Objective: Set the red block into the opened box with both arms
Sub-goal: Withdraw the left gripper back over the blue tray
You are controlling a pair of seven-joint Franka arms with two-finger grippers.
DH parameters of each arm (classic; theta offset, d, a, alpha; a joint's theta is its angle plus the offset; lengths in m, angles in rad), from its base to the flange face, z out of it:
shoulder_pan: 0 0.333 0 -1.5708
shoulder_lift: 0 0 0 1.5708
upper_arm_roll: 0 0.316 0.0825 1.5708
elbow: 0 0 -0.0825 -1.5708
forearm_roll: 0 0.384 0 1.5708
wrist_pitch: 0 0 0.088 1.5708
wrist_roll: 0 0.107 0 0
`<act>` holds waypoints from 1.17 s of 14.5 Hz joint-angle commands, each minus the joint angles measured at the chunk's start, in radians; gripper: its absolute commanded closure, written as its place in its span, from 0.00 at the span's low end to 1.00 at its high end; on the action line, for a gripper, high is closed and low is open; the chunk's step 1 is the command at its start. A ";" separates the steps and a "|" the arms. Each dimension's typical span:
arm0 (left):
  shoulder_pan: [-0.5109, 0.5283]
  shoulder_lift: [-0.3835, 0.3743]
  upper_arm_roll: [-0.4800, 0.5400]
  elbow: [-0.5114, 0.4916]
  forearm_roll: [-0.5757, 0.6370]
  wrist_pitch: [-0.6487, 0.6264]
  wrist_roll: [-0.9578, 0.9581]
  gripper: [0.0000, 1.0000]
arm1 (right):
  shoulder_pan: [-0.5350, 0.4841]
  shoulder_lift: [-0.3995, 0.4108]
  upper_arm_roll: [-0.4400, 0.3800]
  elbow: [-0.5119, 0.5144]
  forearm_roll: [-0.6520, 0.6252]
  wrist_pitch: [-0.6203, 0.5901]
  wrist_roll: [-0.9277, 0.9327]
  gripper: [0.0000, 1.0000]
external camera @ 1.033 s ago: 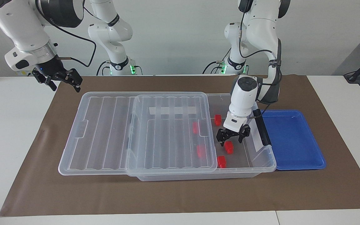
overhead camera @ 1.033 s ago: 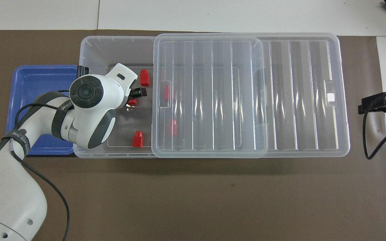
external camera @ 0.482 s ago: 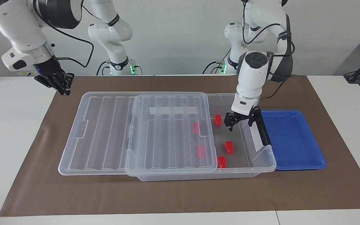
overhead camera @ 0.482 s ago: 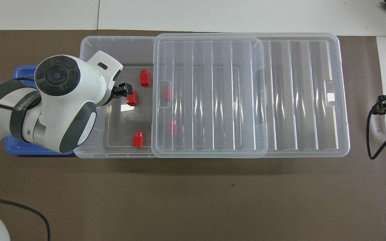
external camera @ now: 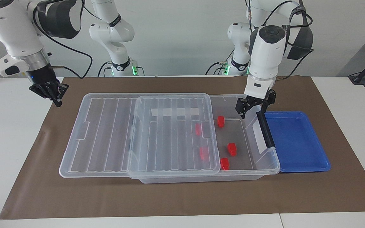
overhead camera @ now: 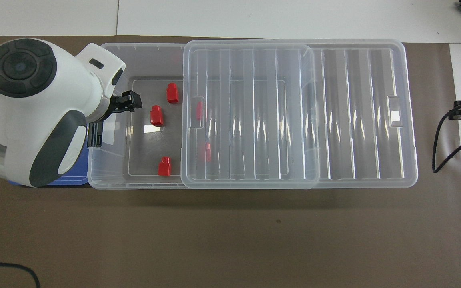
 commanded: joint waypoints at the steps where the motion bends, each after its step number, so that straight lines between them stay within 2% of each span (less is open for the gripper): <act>1: 0.087 -0.054 0.003 0.006 -0.046 -0.048 0.110 0.00 | -0.029 0.050 0.006 -0.013 -0.008 0.099 -0.110 1.00; 5: 0.187 -0.056 0.007 0.104 -0.068 -0.114 0.288 0.00 | -0.050 0.143 0.004 -0.013 -0.013 0.204 -0.225 1.00; 9: 0.230 -0.061 0.009 0.118 -0.069 -0.146 0.369 0.00 | -0.090 0.208 0.006 -0.016 -0.008 0.279 -0.294 1.00; 13: 0.230 -0.062 0.009 0.124 -0.072 -0.222 0.382 0.00 | -0.075 0.211 0.009 -0.019 0.030 0.281 -0.286 1.00; 17: 0.248 -0.097 0.015 0.126 -0.089 -0.301 0.402 0.00 | -0.043 0.211 0.012 -0.019 0.162 0.278 -0.288 1.00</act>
